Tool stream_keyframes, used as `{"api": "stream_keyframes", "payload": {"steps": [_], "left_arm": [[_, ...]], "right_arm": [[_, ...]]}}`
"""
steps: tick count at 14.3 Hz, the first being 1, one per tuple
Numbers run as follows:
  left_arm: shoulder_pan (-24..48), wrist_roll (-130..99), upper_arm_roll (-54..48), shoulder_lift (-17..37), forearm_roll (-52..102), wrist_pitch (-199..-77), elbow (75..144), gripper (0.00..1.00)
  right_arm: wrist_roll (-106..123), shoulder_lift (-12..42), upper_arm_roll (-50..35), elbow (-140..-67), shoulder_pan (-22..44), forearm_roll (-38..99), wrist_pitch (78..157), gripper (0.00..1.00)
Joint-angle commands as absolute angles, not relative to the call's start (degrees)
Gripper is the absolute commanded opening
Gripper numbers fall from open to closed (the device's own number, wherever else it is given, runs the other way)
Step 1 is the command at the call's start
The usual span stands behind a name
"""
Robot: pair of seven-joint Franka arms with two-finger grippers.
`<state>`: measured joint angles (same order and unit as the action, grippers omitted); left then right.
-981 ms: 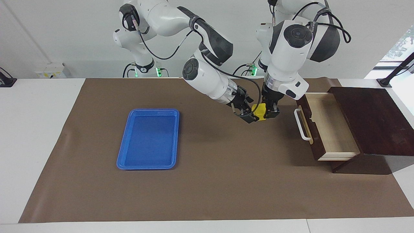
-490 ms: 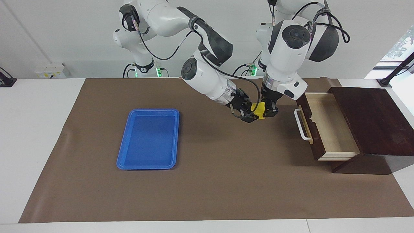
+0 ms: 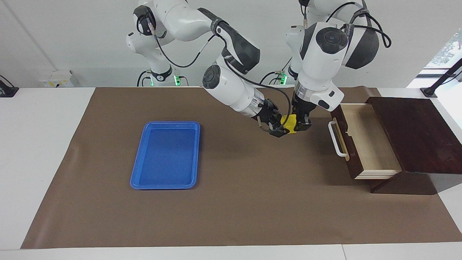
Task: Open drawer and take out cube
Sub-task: 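Close the right gripper on the yellow cube held by the left gripper, then carry the cube with the right gripper while the left gripper releases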
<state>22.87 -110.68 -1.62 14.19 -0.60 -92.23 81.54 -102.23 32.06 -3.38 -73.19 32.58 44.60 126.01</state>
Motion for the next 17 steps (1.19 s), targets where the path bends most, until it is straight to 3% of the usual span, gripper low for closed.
{"api": "stream_keyframes", "payload": {"steps": [1,7,11,13,17], "left_arm": [[22.94,-111.18,-1.32,14.06,1.22,-94.13,82.09,1.0],[22.59,-110.57,-1.06,14.06,1.67,-94.13,82.09,1.0],[21.18,-108.29,-0.79,12.84,1.5,-95.53,84.98,1.0],[19.96,-106.44,-0.79,11.35,1.49,-97.63,88.4,1.0],[16.89,-99.95,-0.7,5.2,0.36,-106.77,103.06,1.0]], "right_arm": [[-103.8,33.13,-4.13,-70.05,32.7,43.51,124.63,0.0],[-103.71,32.96,-3.96,-70.05,31.56,43.51,123.66,0.0],[-103.54,32.17,-3.87,-70.14,26.2,43.42,121.64,0.0],[-102.92,31.82,-3.78,-70.49,22.87,42.46,121.38,0.0],[-98.29,30.94,-3.78,-71.45,12.77,40.43,116.91,0.0]]}}
